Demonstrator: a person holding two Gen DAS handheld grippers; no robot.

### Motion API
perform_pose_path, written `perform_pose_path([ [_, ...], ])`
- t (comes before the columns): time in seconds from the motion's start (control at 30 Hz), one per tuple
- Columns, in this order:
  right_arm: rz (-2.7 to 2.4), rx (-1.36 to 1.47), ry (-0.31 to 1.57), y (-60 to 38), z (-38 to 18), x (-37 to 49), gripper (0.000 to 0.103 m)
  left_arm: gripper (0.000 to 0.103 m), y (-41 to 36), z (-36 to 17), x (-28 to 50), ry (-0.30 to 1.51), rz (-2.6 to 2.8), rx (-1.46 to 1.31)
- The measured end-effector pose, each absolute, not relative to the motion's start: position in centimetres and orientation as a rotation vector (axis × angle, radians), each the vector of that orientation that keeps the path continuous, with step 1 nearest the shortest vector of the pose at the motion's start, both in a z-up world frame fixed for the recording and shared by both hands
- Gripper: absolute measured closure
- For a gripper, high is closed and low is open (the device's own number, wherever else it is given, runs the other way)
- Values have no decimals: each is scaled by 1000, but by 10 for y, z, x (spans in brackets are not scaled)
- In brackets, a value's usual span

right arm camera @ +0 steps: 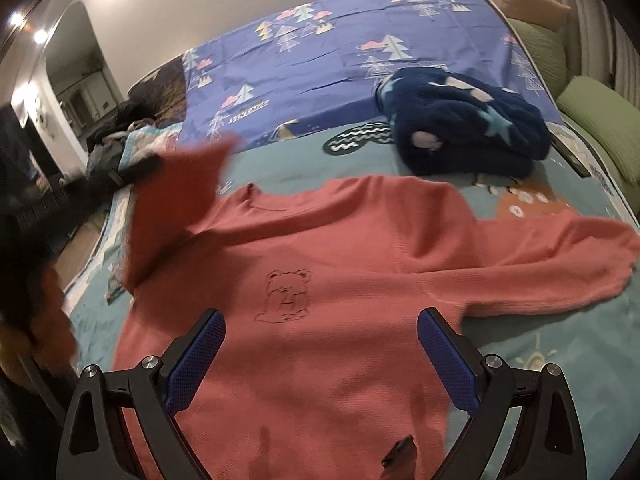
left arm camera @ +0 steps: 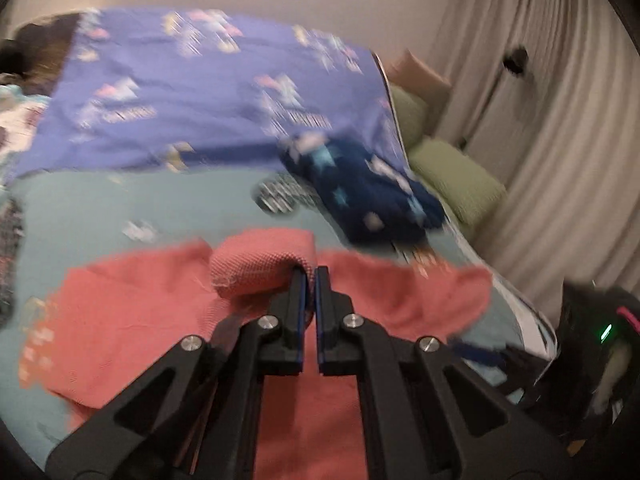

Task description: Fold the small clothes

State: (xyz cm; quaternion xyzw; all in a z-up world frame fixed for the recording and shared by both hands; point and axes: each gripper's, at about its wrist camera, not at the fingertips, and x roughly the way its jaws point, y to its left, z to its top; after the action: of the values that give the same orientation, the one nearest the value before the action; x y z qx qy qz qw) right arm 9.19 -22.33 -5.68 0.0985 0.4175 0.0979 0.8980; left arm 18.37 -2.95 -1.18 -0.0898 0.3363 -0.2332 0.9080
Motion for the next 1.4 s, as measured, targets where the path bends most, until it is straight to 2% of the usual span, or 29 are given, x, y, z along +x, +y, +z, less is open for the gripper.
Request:
perform_pose_path([
  [0.27,278,318,893,-238,-62,112,5,98,-65,-57,169,816,-543,-164],
  [0.4,344,404,950,-233,-68,134,11,98,-63,-65,162,849,-551,-175],
  [0.43,360,421,962,-231,-70,140,13,95,-60,-65,160,854,-556,-181],
  [0.47,376,433,972,-228,-71,145,15,90,-58,-66,158,858,-558,-183],
  [0.53,402,446,994,-222,-75,159,15,60,-52,-68,153,851,-546,-177],
  [0.6,406,452,1023,-217,-78,172,15,46,-41,-68,147,818,-489,-156],
  [0.63,411,454,1035,-215,-79,177,15,46,-37,-69,147,813,-475,-155],
  [0.87,433,360,1042,-187,-70,190,15,48,-30,-87,178,910,-519,-320],
  [0.9,434,342,1034,-185,-67,190,15,58,-33,-87,183,906,-518,-332],
  [0.93,428,327,1028,-185,-64,189,15,75,-39,-86,188,896,-521,-343],
  [1.0,407,308,1018,-190,-59,186,15,91,-53,-82,193,881,-571,-355],
  [1.17,368,335,1064,-213,-64,181,15,91,-86,-76,174,843,-677,-254],
  [1.4,359,421,1159,-230,-92,183,15,91,-81,-99,177,937,-640,-302],
])
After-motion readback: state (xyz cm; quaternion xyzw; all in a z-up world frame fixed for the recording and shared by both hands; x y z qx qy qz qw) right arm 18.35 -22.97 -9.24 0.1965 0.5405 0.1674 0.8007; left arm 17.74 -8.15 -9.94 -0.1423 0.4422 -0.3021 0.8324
